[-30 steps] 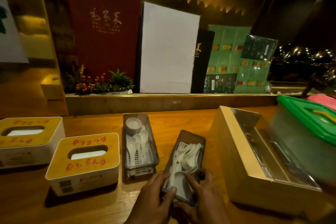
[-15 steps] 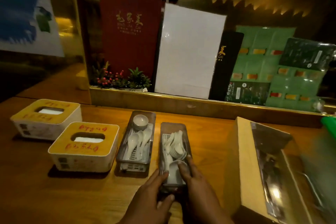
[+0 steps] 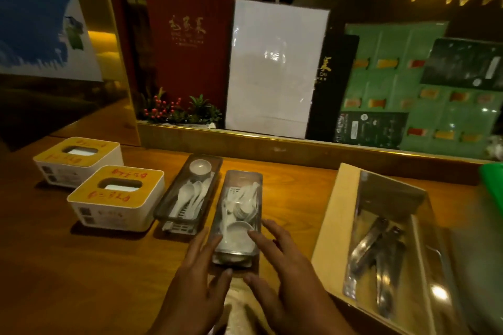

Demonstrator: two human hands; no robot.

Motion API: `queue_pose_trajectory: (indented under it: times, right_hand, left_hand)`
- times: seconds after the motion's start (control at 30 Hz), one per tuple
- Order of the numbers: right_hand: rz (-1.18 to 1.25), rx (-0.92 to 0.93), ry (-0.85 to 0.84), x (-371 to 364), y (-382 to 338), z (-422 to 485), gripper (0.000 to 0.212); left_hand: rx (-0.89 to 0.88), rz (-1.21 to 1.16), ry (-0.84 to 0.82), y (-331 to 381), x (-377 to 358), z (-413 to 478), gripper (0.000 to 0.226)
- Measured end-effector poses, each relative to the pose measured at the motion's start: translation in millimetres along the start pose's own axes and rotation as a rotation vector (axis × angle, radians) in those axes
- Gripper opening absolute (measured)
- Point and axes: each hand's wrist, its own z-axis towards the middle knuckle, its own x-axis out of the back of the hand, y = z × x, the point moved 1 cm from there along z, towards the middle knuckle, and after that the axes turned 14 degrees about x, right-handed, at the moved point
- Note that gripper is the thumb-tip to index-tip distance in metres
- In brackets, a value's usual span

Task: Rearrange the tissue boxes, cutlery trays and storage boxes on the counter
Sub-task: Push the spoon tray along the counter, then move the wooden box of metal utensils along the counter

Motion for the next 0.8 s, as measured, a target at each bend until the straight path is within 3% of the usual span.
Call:
queue_pose_trajectory:
  times: [0.13, 0.23, 0.37, 0.47, 0.53, 0.7, 0.8]
  right_hand:
    - [-0.011, -0.025, 0.259, 60.9, -21.8, -17.6, 0.047]
    - [-0.244, -0.164, 0.339, 94.9, -2.3, -45.0, 0.045]
    - [-0.419, -0.519, 0.425, 124.1, 33.1, -109.4, 0.045]
    - [-0.283, -0.715, 0.459, 129.8, 52.5, -154.8, 0.048]
    - [-0.111, -0.754, 0.475, 129.0, 63.1, -173.5, 0.052]
    - [0.199, -0.905, 0.478, 129.5, 94.8, -184.0, 0.091]
    - [0.307, -0.925, 0.477, 137.1, 109.3, -173.3, 0.090]
  left_hand:
    - [-0.180, -0.034, -0.059, 48.5, -9.0, -22.5, 0.058]
    - [-0.236, -0.055, -0.169, 84.1, -24.5, -51.4, 0.060]
    - [-0.057, -0.106, -0.314, 113.6, -50.5, -102.2, 0.081]
    - [0.128, -0.188, -0.524, 124.9, -74.3, -136.5, 0.108]
    - [0.177, -0.250, -0.637, 136.0, -85.7, -149.3, 0.110]
    - [0.245, -0.314, -0.715, 170.0, -97.0, -152.6, 0.114]
    - [0.317, -0.281, -0.739, 186.5, -100.1, -149.4, 0.121]
